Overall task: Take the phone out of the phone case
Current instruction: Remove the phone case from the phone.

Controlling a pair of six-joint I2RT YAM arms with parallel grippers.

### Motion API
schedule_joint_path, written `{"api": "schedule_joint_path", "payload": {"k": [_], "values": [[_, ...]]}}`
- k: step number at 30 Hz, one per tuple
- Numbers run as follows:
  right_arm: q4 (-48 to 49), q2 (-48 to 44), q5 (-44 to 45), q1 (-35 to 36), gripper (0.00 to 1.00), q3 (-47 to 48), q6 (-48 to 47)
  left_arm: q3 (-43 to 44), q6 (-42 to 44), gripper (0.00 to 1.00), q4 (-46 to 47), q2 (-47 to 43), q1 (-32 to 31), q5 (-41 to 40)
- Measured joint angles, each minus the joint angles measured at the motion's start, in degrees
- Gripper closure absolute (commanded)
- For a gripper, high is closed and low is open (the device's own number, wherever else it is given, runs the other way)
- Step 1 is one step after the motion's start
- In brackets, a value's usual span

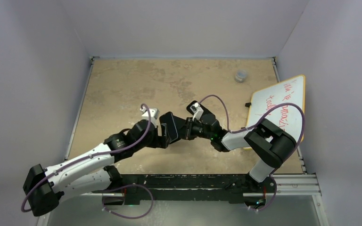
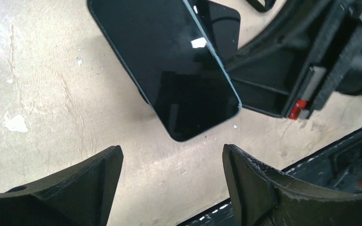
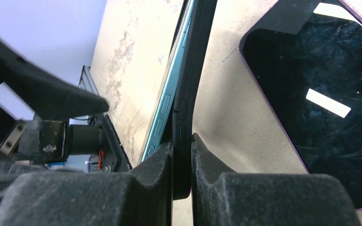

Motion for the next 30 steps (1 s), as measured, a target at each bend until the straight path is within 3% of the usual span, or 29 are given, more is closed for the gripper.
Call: {"api": "schedule_joint_path", "payload": {"k": [15,18,30], "values": [[-22.3,-4.1,0.3,0.0,1.0,6.5,1.6,16.5,7.3,0.26,-11.5,20.7,-21.6,-21.2],[-23.7,-4.3,-0.9,0.0,1.0,7.6,2.5,17.8,8.4,0.31,-12.7,22.3,-22.7,-24.0],[-26.1,-4.3,-3.8,0.6,1.0,8.1,4.7,20.3,11.2,0.37,-12.7,25.7,-24.9,-29.6]]}}
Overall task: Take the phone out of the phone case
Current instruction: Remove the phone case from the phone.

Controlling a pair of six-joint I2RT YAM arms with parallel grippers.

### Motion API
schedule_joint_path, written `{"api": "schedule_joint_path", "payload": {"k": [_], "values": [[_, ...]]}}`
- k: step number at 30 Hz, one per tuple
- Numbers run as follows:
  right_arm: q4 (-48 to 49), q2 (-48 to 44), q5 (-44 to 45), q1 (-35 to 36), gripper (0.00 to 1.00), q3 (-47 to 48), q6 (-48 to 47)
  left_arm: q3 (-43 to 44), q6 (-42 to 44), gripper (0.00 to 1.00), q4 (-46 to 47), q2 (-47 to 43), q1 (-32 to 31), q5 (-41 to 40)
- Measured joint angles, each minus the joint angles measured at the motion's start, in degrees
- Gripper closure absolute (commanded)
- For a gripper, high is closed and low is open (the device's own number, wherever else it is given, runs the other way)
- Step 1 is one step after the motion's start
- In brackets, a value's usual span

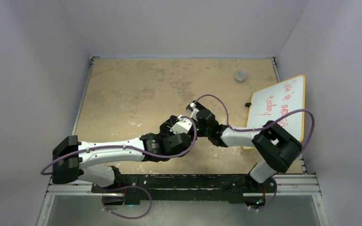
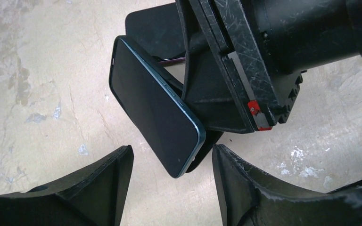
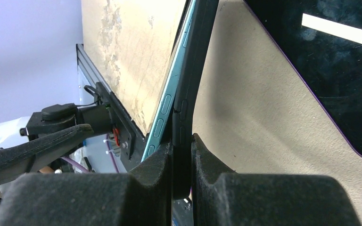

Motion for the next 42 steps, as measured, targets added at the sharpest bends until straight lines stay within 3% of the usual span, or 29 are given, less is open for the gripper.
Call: {"api": "schedule_joint_path", "payload": {"k": [19,35,42], "values": [[-0.1,0.0,-0.2,0.8,1.0,0.7,1.2,1.3,1.0,0.48,-2.4,5.5,-1.7,-4.8],[0.0,0.1,-1.6,0.8,1.0,1.0,1.9,3.8,-1.7,0.47,-7.9,12.1,-2.3,-10.1],[-1.2,0.5,-1.5,0.8,1.0,2.3,1.9,5.1,-2.1,0.7,-9.0,15.2,-2.6,-12.9]]}}
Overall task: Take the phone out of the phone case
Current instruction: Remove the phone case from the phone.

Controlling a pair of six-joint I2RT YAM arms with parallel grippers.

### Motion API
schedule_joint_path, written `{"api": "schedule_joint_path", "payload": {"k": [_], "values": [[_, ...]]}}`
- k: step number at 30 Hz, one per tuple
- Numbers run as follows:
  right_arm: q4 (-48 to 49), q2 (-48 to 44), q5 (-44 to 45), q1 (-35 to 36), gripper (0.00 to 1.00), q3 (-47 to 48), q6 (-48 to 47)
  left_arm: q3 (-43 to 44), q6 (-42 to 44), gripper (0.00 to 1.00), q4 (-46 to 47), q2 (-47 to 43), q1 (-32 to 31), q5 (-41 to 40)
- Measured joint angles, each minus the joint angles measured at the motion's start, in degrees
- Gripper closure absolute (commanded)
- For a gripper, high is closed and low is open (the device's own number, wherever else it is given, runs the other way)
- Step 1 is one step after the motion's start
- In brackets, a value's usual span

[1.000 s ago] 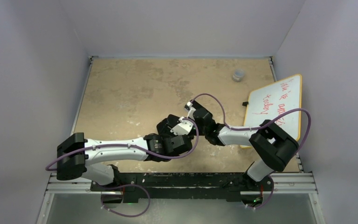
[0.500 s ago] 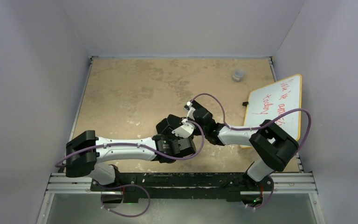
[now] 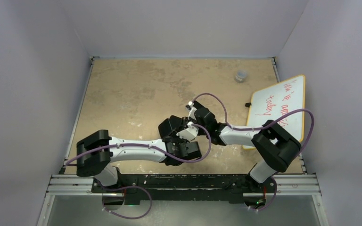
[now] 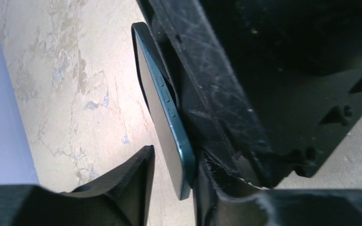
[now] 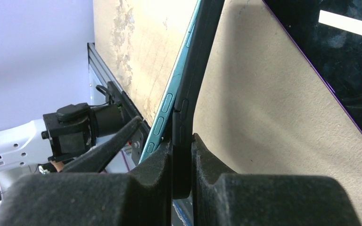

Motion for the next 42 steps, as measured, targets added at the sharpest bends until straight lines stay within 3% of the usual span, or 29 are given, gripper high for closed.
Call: {"api": "schedule_joint_path", "payload": {"k": [5,11,19,29,36,42], "values": [[0.0,0.1,-0.2,0.0,1.0,0.8,0.2,0.4,-0.4,1.0,-0.4,0.0,0.0,-0.7],[-2.2,0.1,-1.0,0.0,1.0,2.0,-0.3,0.5,-0.2,1.0,-2.6,-2.4,0.1,-1.7],[-5.3,-0.4,-1.8,0.0,1.0,4.7,-3.3,2.2,1.5,1.0,-9.3,-11.9,0.5,-2.8],[-6.5,4.6,0.3,-0.1,1.0,9.3,-5.3,6.3,4.1,1.0,-5.0,-21.0,0.0,0.7],[-9.4,6.3,1.2,-1.2,1.0,13.5,-8.2,6.5,2.0,1.0,-8.6,-21.9,0.0,0.0],[-15.6,2.3,1.6,-6.8,1.0,15.0,-14.9,8.0,-3.4,1.0,-15.4,-19.6,0.0,-2.0]]}}
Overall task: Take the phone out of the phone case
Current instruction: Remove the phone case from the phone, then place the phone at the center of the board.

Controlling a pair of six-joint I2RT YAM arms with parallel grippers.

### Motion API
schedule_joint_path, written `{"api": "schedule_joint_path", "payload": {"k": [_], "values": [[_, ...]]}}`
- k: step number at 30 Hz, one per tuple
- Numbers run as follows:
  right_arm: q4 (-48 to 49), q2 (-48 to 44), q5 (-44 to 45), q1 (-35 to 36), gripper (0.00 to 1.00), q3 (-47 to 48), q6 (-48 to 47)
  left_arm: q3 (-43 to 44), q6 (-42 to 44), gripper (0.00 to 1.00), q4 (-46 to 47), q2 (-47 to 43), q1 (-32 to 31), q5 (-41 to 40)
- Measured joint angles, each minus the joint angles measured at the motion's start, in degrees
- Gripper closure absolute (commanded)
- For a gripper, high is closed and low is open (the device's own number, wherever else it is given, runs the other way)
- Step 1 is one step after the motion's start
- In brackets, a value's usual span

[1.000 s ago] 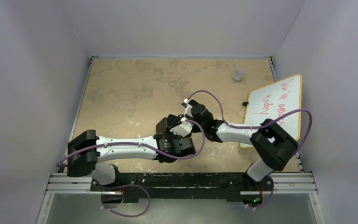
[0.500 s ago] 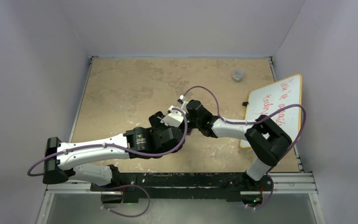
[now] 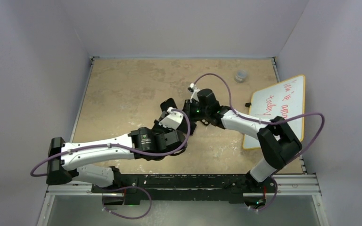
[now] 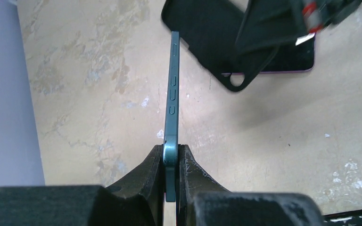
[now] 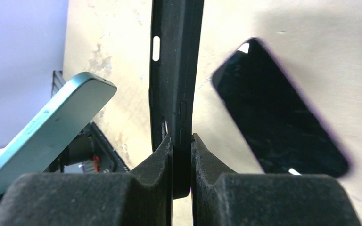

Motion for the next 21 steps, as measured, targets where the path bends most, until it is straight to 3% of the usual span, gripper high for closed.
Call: {"api": "schedule_joint_path", "payload": {"k": [8,21], "values": [[-8.3,-10.4,3.2,-9.8,1.0,-2.0,-8.8,0.0,-4.6,1.0,-2.1,7.0,0.0,1.9],[-11.0,-23.6,7.7,-19.6,1.0,-12.4,-12.2,-0.1,-12.0,1.0,-3.7,20.3,0.0,7.4]]}}
